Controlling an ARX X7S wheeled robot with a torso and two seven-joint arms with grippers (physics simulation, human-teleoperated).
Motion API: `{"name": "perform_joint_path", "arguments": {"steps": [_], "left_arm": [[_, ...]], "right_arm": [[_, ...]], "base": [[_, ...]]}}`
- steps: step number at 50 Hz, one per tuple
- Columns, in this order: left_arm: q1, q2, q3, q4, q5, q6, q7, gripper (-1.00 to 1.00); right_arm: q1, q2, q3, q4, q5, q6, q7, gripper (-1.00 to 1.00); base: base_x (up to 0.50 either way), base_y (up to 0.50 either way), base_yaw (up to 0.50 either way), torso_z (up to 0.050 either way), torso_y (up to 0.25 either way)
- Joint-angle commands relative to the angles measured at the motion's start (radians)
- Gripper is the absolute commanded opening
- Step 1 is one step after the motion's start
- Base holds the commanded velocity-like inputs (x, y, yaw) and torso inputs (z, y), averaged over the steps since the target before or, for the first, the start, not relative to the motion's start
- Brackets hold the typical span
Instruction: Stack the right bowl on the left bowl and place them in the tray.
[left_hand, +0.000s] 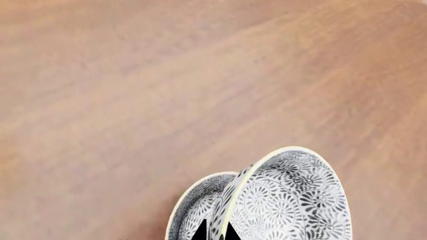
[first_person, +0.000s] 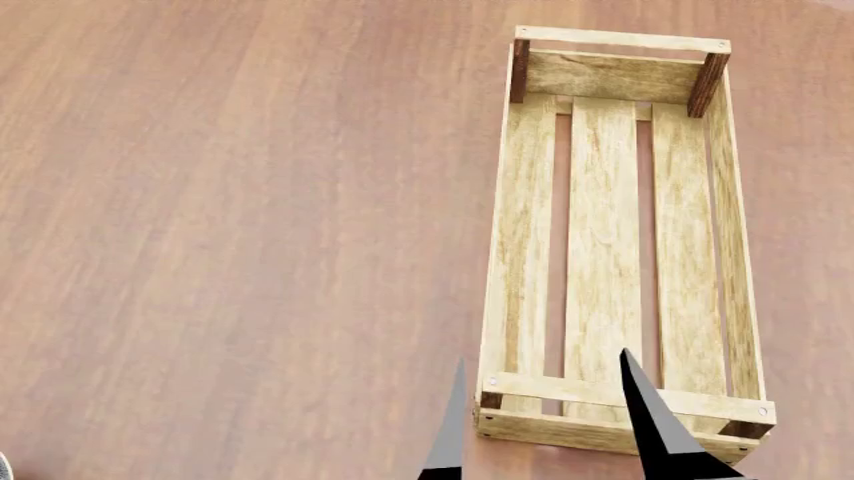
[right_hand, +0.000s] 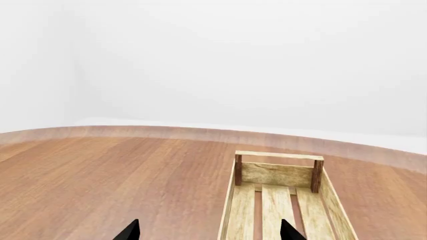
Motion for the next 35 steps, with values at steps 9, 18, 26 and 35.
{"name": "perform_joint_path", "arguments": {"steps": [9,18,26,35], "left_arm": [[-0.027,0.027,-0.002,-0.042,0.038,0.014,0.035,-1.00],[-0.033,0.029,0.007,-0.061,0.046,0.016,0.044,-1.00],[-0.035,0.027,0.008,-0.060,0.043,0.013,0.033,-1.00],[-0.037,0.028,0.013,-0.066,0.046,0.014,0.034,-1.00]], "right_arm": [[0.004,-0.014,0.028,-0.010,-0.004,-0.002,-0.019,1.00],[0.004,-0.011,0.028,-0.013,-0.001,-0.003,-0.016,1.00],[0.005,-0.009,0.028,-0.007,0.002,-0.007,-0.016,1.00],[0.007,-0.008,0.024,-0.002,0.001,-0.010,-0.014,1.00]], "base": [[0.00,0.00,0.00,0.000,0.000],[0.00,0.00,0.00,0.000,0.001],[0.00,0.00,0.00,0.000,0.000],[0.00,0.00,0.00,0.000,0.000]]}}
